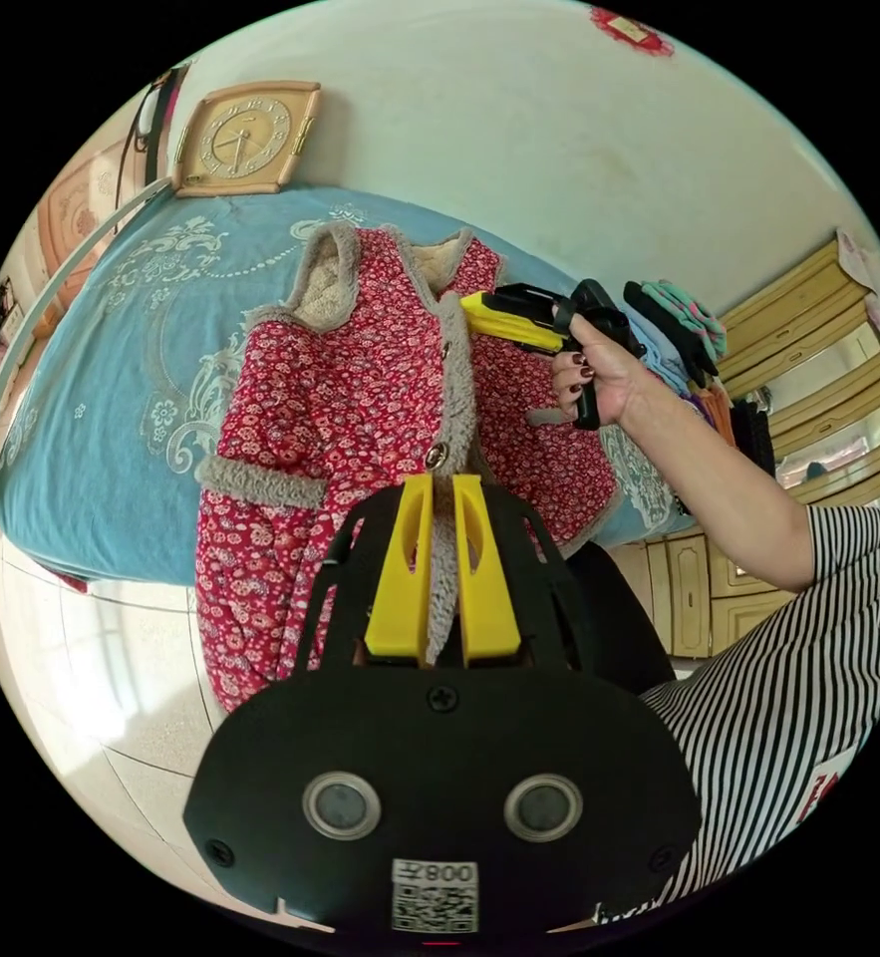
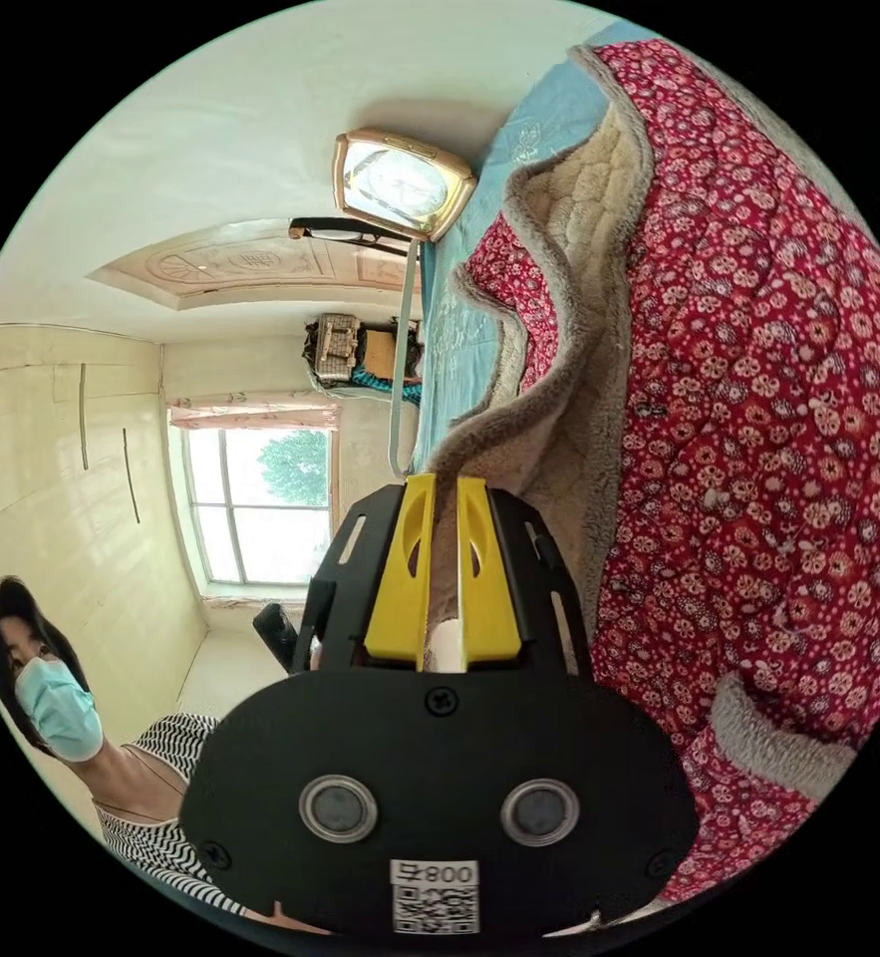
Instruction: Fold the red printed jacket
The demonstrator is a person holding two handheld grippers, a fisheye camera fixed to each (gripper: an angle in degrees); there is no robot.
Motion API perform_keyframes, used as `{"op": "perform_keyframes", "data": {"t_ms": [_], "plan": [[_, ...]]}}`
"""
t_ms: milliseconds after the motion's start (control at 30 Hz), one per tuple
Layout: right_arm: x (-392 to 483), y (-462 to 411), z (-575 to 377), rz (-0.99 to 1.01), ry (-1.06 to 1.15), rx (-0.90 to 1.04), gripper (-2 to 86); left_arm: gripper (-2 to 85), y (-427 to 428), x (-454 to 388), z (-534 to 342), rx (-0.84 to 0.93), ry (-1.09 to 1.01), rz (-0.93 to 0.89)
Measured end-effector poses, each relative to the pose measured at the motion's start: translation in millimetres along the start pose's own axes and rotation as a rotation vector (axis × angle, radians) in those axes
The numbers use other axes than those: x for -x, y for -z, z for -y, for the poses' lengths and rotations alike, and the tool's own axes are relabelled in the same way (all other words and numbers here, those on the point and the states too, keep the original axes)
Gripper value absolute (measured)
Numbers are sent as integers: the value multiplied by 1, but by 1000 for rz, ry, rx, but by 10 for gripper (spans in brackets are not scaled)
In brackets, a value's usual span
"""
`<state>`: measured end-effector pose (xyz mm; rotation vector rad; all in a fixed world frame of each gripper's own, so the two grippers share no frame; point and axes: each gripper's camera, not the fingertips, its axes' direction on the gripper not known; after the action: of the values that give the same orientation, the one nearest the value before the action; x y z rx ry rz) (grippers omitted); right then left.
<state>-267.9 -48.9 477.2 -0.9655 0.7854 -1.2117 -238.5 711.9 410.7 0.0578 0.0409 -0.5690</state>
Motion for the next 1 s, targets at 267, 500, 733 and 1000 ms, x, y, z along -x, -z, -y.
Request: {"op": "perform_keyframes", "data": {"t_ms": [267,500,733,1000], "plan": [[46,-3,26,-142,122,32,0,34,-17,4,16,-56,-18,-100],[106,9,65,-229,275,32,-1,37,-43,-7,64,-112,-91,-187],[94,0,98,-438,226,69,0,35,-126,-4,102,27,-106,-169],[32,-11,91,-523,57,-18,0,50,-195,9,116,146,-90,-130]]}}
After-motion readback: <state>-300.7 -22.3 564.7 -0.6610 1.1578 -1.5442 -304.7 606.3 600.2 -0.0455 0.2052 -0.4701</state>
